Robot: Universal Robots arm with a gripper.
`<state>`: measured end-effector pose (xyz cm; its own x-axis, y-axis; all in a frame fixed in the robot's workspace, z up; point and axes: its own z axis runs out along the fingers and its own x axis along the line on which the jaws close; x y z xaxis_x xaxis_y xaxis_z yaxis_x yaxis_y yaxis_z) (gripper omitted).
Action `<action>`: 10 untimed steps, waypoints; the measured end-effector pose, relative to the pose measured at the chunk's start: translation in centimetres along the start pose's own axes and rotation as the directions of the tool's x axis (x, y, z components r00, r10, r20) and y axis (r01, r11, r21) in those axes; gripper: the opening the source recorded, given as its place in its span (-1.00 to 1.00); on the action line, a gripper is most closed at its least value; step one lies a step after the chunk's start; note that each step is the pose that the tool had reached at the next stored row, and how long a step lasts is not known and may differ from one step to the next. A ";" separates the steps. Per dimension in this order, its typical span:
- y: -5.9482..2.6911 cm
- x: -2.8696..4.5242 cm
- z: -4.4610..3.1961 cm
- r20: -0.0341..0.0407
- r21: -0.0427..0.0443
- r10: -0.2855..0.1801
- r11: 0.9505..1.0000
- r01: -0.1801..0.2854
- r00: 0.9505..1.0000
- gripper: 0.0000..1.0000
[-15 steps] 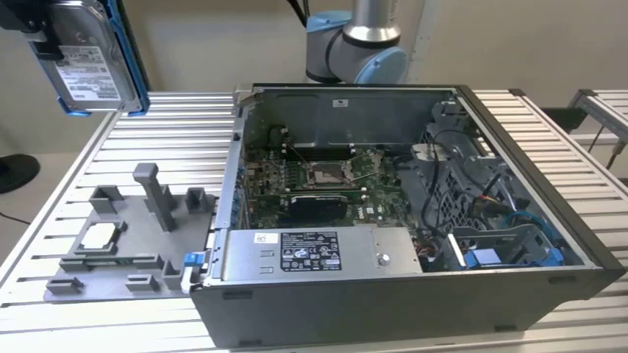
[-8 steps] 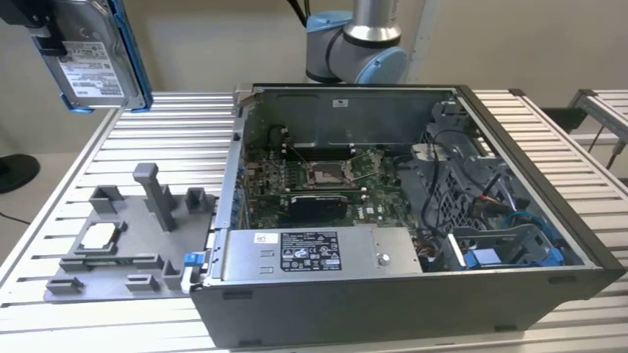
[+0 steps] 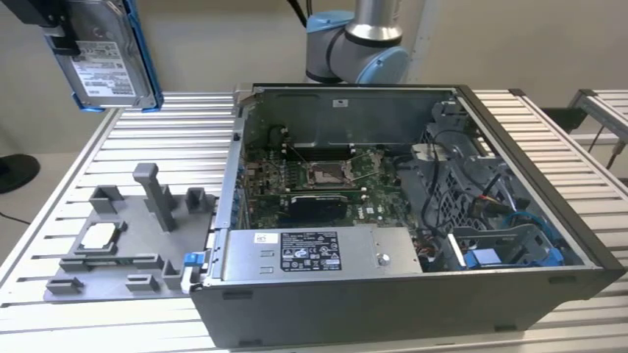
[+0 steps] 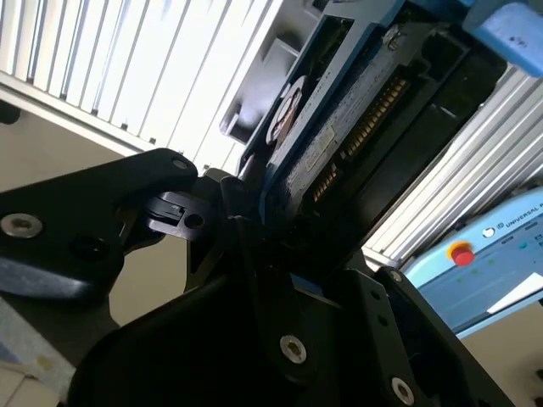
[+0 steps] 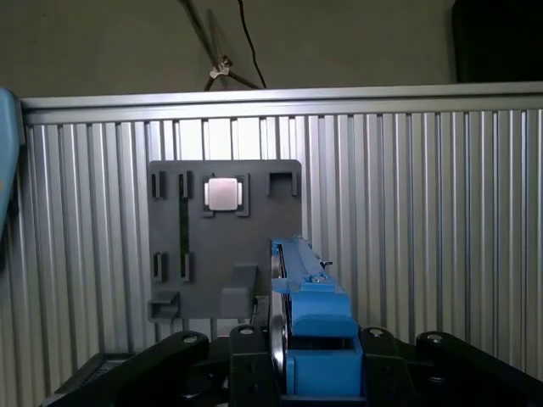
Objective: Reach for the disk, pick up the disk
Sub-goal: 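Pick up the disk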
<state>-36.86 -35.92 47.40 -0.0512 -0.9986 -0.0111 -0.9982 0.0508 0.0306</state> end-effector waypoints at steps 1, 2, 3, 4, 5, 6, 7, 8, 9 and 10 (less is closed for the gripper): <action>-0.31 -0.02 -0.01 0.000 -0.001 0.000 1.000 0.000 1.000 -1.00; -0.63 -0.03 -0.02 0.000 -0.001 0.000 1.000 0.000 1.000 -1.00; -0.89 -0.05 -0.03 0.000 -0.002 0.000 1.000 0.000 1.000 -1.00; -1.16 -0.06 -0.03 0.000 -0.002 0.000 1.000 0.000 1.000 -1.00; -1.47 -0.08 -0.04 0.000 -0.003 0.000 1.000 0.000 1.000 -1.00; -1.77 -0.09 -0.05 0.000 -0.003 0.000 1.000 0.000 1.000 -1.00; -2.00 -0.10 -0.06 0.000 -0.003 0.000 1.000 0.000 1.000 -1.00; -2.21 -0.11 -0.06 0.000 -0.003 0.000 1.000 0.000 1.000 -1.00; -2.43 -0.13 -0.07 0.000 -0.003 0.000 1.000 0.000 1.000 -1.00; -2.67 -0.14 -0.08 0.000 -0.004 0.000 1.000 0.000 1.000 -1.00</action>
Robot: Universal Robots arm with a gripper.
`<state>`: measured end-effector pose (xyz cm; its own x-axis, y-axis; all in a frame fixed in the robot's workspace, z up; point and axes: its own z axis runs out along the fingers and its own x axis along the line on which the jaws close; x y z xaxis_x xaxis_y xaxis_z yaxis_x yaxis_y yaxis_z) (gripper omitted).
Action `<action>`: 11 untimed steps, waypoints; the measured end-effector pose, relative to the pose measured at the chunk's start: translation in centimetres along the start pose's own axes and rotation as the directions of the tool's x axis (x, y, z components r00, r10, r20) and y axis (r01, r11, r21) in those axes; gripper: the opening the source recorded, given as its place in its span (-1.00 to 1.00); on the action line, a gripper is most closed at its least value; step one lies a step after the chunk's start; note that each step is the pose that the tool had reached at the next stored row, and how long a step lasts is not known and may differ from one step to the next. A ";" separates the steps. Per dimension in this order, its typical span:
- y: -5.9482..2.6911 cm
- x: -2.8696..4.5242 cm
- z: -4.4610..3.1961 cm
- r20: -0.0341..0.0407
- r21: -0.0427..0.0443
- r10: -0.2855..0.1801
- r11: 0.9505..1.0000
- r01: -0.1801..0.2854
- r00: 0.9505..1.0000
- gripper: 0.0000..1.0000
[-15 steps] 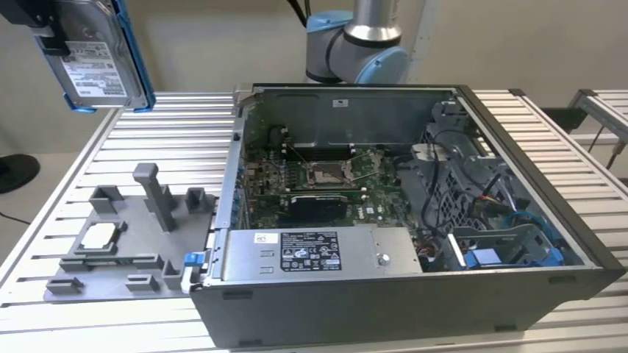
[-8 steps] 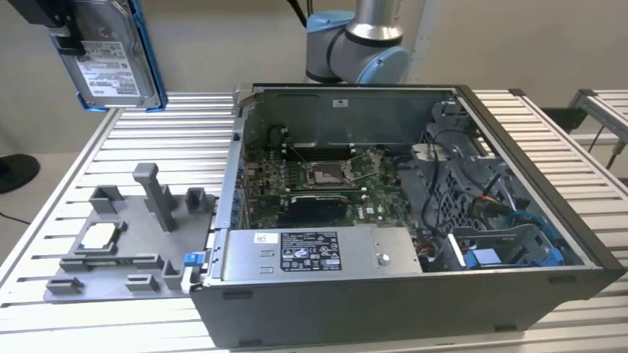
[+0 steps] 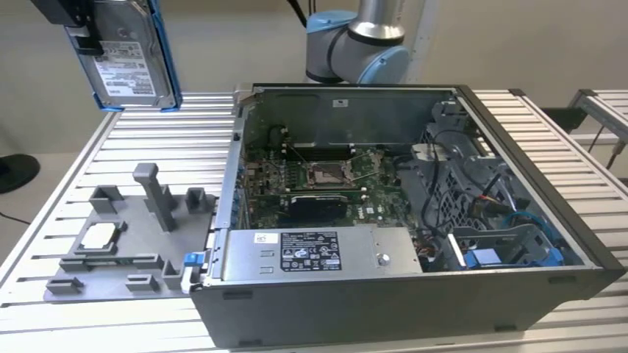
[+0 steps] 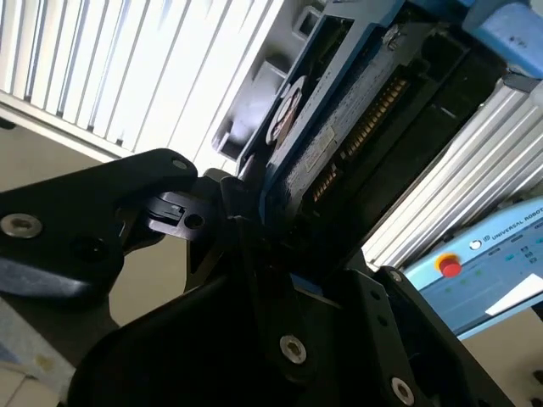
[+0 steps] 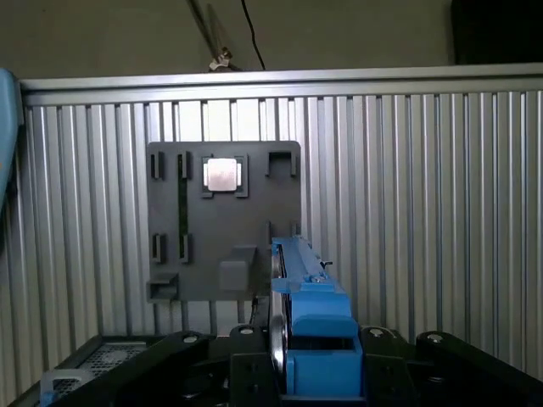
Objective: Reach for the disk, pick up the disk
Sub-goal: 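Pick up the disk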
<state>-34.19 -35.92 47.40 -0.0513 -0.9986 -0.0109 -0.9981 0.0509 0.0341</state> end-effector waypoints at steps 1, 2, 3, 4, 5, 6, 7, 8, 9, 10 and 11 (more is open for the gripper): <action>-0.23 -0.01 0.00 0.000 0.000 0.000 1.000 0.000 1.000 -1.00; -0.48 -0.02 -0.01 0.000 0.000 0.000 1.000 0.000 1.000 -1.00; -0.71 -0.04 -0.02 0.000 0.000 0.000 1.000 0.000 1.000 -1.00; -0.97 -0.05 -0.03 0.000 0.000 0.000 1.000 0.000 1.000 -1.00; -1.20 -0.06 -0.04 0.000 0.000 0.000 1.000 0.000 1.000 -1.00; -1.37 -0.07 -0.05 0.000 0.000 0.000 1.000 0.000 1.000 -1.00; -1.53 -0.08 -0.05 0.000 0.000 0.000 1.000 0.000 1.000 -1.00; -1.66 -0.09 -0.05 0.000 0.000 0.000 1.000 0.000 1.000 -1.00; -1.79 -0.09 -0.06 0.000 0.000 0.000 1.000 0.000 1.000 -1.00; -1.92 -0.10 -0.06 0.000 0.000 0.000 1.000 0.000 1.000 -1.00; -2.03 -0.10 -0.06 0.000 0.000 0.000 1.000 0.000 1.000 -1.00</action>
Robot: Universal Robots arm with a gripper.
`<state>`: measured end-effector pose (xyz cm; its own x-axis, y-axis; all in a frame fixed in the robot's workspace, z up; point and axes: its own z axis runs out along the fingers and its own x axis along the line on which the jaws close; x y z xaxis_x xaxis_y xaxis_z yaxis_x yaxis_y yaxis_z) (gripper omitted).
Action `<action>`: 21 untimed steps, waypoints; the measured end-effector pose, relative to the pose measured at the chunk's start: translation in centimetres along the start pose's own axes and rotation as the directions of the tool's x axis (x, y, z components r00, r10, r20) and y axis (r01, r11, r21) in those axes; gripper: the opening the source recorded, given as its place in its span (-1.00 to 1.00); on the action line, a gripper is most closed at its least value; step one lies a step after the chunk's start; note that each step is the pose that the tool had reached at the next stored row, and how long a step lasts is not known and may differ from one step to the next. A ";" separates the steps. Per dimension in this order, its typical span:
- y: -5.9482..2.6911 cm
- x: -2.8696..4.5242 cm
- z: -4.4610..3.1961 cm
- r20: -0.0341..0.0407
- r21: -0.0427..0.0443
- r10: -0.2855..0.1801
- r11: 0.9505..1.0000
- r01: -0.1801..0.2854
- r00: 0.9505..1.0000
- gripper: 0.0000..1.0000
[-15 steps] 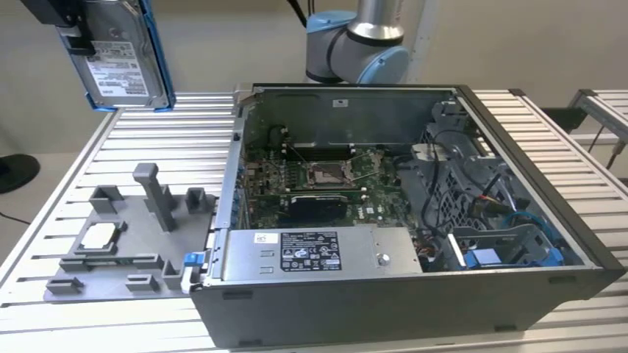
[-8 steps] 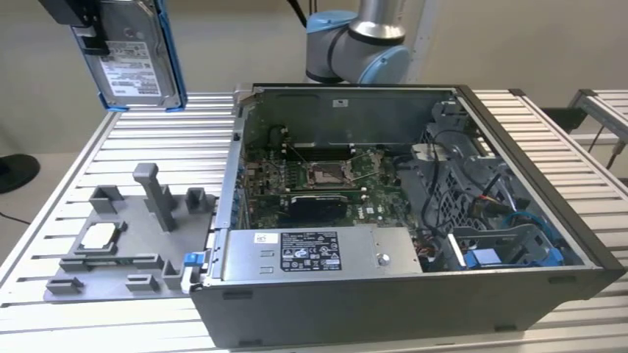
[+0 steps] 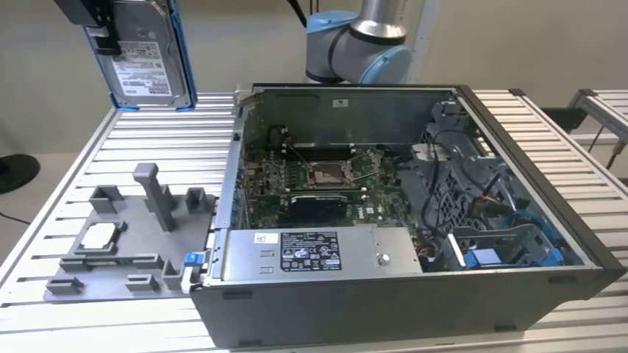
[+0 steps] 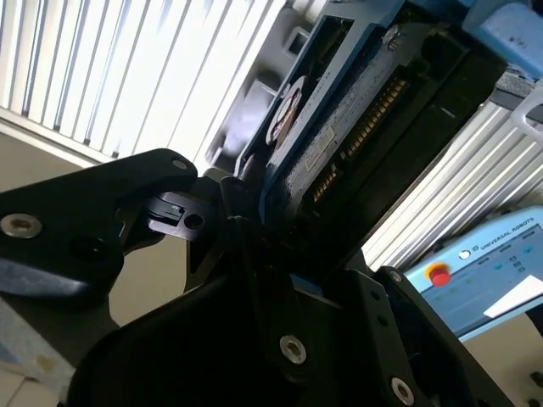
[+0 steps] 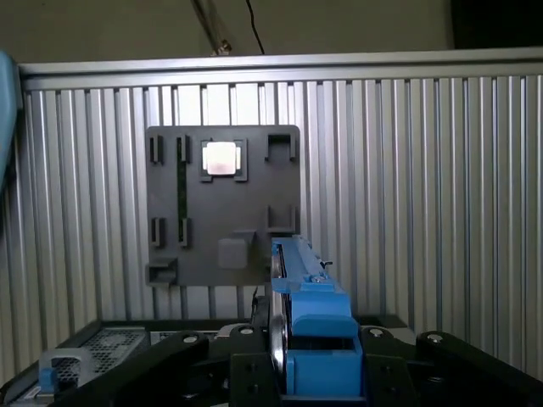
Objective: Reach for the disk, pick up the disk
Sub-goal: 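Pick up the disk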
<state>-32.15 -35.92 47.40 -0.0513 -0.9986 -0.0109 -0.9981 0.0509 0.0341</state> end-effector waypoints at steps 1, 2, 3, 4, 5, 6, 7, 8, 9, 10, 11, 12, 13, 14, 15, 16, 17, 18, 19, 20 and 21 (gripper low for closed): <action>-0.18 -0.01 -0.01 0.000 0.000 0.000 1.000 0.000 1.000 -1.00; -0.41 -0.02 -0.01 0.000 0.000 0.000 1.000 0.000 1.000 -1.00; -0.63 -0.03 -0.02 0.000 0.000 0.000 1.000 0.000 1.000 -1.00; -0.88 -0.05 -0.03 0.000 0.000 0.000 1.000 0.000 1.000 -1.00; -1.12 -0.06 -0.04 0.000 0.000 0.000 1.000 0.000 1.000 -1.00; -1.37 -0.07 -0.05 0.000 0.000 0.000 1.000 0.000 1.000 -1.00; -1.62 -0.09 -0.05 0.000 0.000 0.000 1.000 0.000 1.000 -1.00; -1.83 -0.10 -0.06 0.000 0.000 0.000 1.000 0.000 1.000 -1.00; -2.05 -0.11 -0.07 0.000 0.000 0.000 1.000 0.000 1.000 -1.00; -2.24 -0.12 -0.08 0.000 0.000 0.000 1.000 0.000 1.000 -1.00; -2.44 -0.13 -0.08 0.000 0.000 0.000 1.000 0.000 1.000 -1.00; -2.65 -0.14 -0.09 0.000 0.000 0.000 1.000 0.000 1.000 -1.00; -2.86 -0.15 -0.09 0.000 0.000 0.000 1.000 0.000 1.000 -1.00; -3.05 -0.16 -0.10 0.000 0.000 0.000 1.000 0.000 1.000 -1.00; -3.28 -0.17 -0.11 0.000 0.000 0.000 1.000 0.000 1.000 -1.00; -3.50 -0.18 -0.12 0.000 0.000 0.000 1.000 0.000 1.000 -1.00; -3.74 -0.19 -0.13 0.000 0.000 0.000 1.000 0.000 1.000 -1.00; -3.94 -0.20 -0.13 0.000 0.000 0.000 1.000 0.000 1.000 -1.00; -4.16 -0.22 -0.14 0.000 0.000 0.000 1.000 0.000 1.000 -1.00; -4.38 -0.23 -0.15 0.000 0.000 0.000 1.000 0.000 1.000 -1.00; -4.58 -0.24 -0.16 0.000 0.000 0.000 1.000 0.000 1.000 -1.00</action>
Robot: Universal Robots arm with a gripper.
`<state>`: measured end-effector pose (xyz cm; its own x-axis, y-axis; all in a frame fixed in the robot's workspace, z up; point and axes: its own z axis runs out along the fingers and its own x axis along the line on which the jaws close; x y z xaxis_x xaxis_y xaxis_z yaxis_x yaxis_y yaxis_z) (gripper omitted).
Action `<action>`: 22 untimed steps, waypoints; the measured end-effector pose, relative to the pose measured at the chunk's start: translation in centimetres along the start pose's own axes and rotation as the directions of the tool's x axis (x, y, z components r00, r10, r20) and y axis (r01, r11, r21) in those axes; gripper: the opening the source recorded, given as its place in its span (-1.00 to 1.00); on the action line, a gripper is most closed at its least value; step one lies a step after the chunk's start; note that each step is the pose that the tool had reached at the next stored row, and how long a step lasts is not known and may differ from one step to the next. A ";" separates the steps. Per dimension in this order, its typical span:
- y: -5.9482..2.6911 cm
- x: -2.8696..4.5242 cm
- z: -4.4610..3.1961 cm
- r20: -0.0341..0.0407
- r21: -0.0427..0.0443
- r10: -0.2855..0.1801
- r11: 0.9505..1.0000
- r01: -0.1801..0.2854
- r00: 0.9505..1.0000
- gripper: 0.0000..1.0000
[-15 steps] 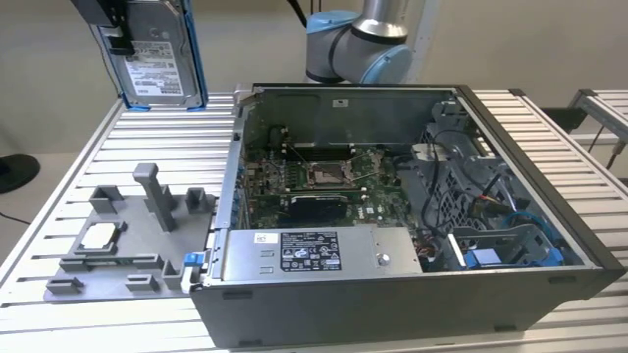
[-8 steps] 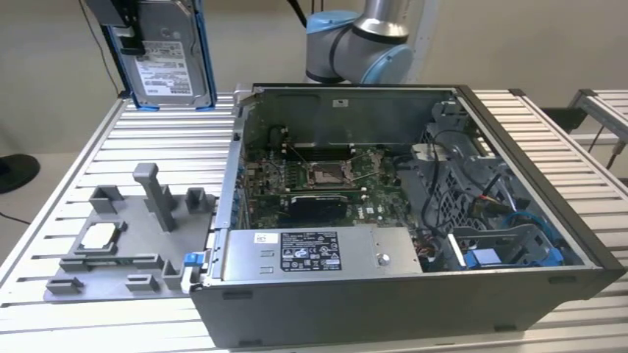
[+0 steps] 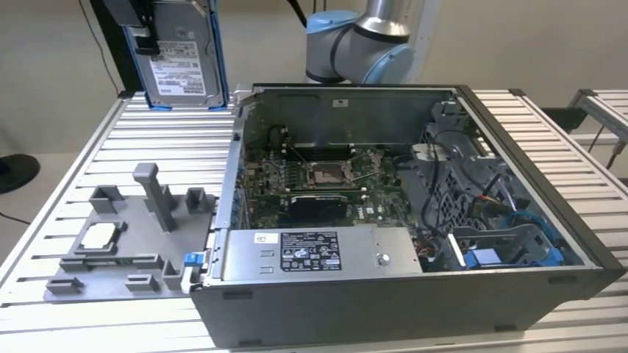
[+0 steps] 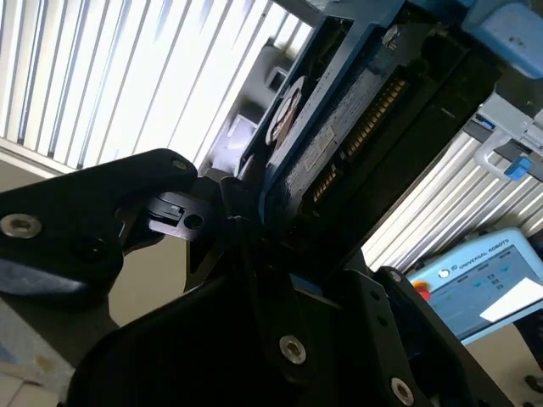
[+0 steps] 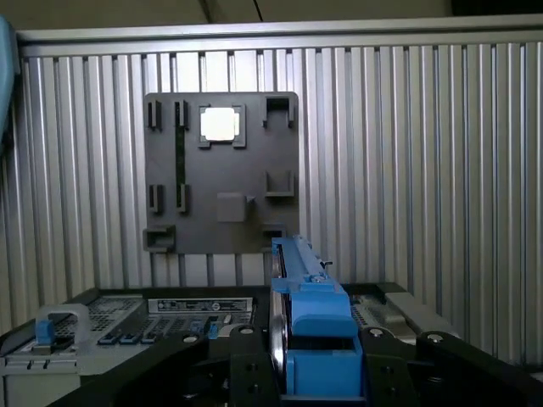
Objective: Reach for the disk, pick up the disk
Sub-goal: 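Pick up the disk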
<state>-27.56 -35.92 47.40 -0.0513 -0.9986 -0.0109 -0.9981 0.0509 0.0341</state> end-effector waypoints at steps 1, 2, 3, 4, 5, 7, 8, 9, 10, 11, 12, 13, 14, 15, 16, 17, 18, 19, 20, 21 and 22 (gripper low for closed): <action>-0.23 -0.01 -0.01 0.000 0.000 0.000 1.000 0.000 1.000 -1.00; -0.46 -0.03 -0.01 0.000 0.000 0.000 1.000 0.000 1.000 -1.00; -0.71 -0.04 -0.02 0.000 0.000 0.000 1.000 0.000 1.000 -1.00; -0.94 -0.05 -0.03 0.000 0.000 0.000 1.000 0.000 1.000 -1.00; -1.14 -0.06 -0.04 0.000 0.000 0.000 1.000 0.000 1.000 -1.00; -1.49 -0.08 -0.05 0.000 0.000 0.000 1.000 0.000 1.000 -1.00; -1.65 -0.09 -0.05 0.000 0.000 0.000 1.000 0.000 1.000 -1.00; -1.80 -0.09 -0.06 0.000 0.000 0.000 1.000 0.000 1.000 -1.00; -1.94 -0.10 -0.06 0.000 0.000 0.000 1.000 0.000 1.000 -1.00; -2.08 -0.11 -0.07 0.000 0.000 0.000 1.000 0.000 1.000 -1.00; -2.23 -0.12 -0.07 0.000 0.000 0.000 1.000 0.000 1.000 -1.00; -2.37 -0.12 -0.08 0.000 0.000 0.000 1.000 0.000 1.000 -1.00; -2.50 -0.13 -0.08 0.000 0.000 0.000 1.000 0.000 1.000 -1.00; -2.65 -0.14 -0.09 0.000 0.000 0.000 1.000 0.000 1.000 -1.00; -2.79 -0.14 -0.09 0.000 0.000 0.000 1.000 0.000 1.000 -1.00; -2.95 -0.15 -0.10 0.000 0.000 0.000 1.000 0.000 1.000 -1.00; -3.14 -0.16 -0.10 0.000 0.000 0.000 1.000 0.000 1.000 -1.00; -3.37 -0.17 -0.11 0.000 0.000 0.000 1.000 0.000 1.000 -1.00; -3.62 -0.19 -0.12 0.000 0.000 0.000 1.000 0.000 1.000 -1.00; -3.88 -0.20 -0.13 0.000 0.000 0.000 1.000 0.000 1.000 -1.00; -4.18 -0.22 -0.14 0.000 0.000 0.000 1.000 0.000 1.000 -1.00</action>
<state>-23.38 -35.92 47.40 -0.0514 -0.9986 -0.0109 -0.9981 0.0510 0.0341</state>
